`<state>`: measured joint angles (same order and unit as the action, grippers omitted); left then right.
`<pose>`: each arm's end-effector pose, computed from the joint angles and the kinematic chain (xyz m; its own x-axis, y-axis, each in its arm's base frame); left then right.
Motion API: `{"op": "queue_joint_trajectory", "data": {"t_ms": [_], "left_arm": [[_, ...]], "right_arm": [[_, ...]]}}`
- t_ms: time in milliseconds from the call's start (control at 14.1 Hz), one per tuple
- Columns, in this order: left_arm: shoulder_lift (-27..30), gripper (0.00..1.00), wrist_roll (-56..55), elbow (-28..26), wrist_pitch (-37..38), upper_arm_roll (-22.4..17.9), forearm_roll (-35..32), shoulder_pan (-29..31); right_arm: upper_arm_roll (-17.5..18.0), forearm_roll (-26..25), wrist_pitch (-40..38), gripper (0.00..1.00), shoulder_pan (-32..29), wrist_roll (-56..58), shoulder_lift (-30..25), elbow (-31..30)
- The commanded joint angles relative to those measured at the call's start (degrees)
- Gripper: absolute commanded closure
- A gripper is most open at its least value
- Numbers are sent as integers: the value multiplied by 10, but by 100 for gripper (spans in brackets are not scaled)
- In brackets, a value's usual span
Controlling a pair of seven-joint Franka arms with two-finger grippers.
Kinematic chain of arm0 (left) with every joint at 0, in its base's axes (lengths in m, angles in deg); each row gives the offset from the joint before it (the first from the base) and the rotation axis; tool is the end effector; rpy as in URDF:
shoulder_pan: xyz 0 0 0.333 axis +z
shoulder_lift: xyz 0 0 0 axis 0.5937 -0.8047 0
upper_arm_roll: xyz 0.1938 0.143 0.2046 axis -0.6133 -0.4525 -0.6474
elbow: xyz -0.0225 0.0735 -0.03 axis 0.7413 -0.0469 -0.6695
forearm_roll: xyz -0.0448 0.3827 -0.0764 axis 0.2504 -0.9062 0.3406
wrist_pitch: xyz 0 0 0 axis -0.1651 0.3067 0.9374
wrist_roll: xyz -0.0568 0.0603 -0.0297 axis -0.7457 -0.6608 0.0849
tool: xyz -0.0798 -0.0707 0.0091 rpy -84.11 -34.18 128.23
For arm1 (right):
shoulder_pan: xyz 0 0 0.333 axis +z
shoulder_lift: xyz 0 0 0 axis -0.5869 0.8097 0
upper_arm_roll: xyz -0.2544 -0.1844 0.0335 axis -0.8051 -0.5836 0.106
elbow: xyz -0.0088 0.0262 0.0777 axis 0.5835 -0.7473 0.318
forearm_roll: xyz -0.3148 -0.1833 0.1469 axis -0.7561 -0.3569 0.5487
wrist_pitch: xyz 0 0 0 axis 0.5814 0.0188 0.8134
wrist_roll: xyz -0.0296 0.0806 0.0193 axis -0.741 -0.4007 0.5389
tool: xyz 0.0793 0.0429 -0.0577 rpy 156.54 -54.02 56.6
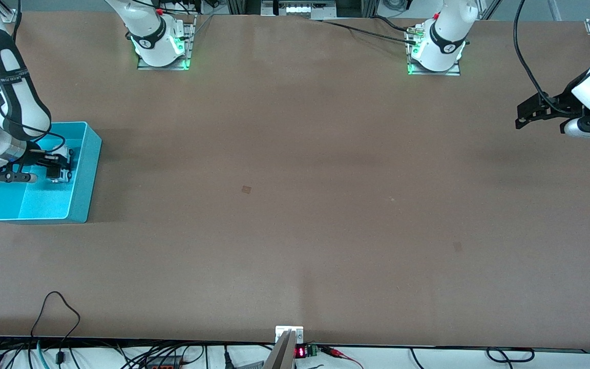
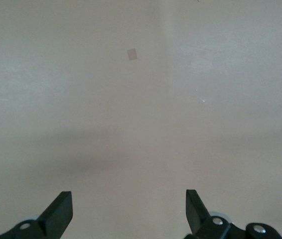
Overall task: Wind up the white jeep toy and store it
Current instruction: 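Carry the jeep over the cyan bin and lower it inside, then open the right gripper to release the jeep in the bin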
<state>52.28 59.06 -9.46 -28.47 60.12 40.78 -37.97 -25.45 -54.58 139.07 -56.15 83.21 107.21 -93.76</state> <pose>0.5408 -0.0028 0.5920 0.9951 -0.0891 -0.0420 -0.0885 -0.9960 0.0156 0.5024 -0.2567 0.2068 0.9958 -0.0340 -0.0853 -0.0328 -0.9993 0.0161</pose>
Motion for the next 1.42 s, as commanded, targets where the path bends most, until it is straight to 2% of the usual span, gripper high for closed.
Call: {"op": "queue_joint_trajectory", "data": {"t_ms": [0,142,214,285,356,641,1210,1352], "left_arm": [[2,0,2,10,18,0,-9,-1],[2,0,2,10,20,1,-9,-1],[2,0,2,10,24,1,-9,-1],[2,0,2,10,30,1,-9,-1],[2,0,2,11,30,1,-9,-1],[2,0,2,11,31,2,-10,-2],[2,0,2,11,33,2,-9,-2],[2,0,2,11,33,3,-9,-2]], "right_arm": [[6,-8,15,67,-8,-9,-6,-11],[6,-8,15,39,-7,-6,-6,-9],[6,-8,13,19,-6,-4,-6,-9],[6,-8,11,5,-6,-4,-7,-9],[6,-8,10,0,-6,-2,-8,-9],[11,-8,-13,0,11,2,-49,4],[11,-11,-136,0,101,14,-168,54],[11,-11,-173,0,122,11,-176,80]]}}
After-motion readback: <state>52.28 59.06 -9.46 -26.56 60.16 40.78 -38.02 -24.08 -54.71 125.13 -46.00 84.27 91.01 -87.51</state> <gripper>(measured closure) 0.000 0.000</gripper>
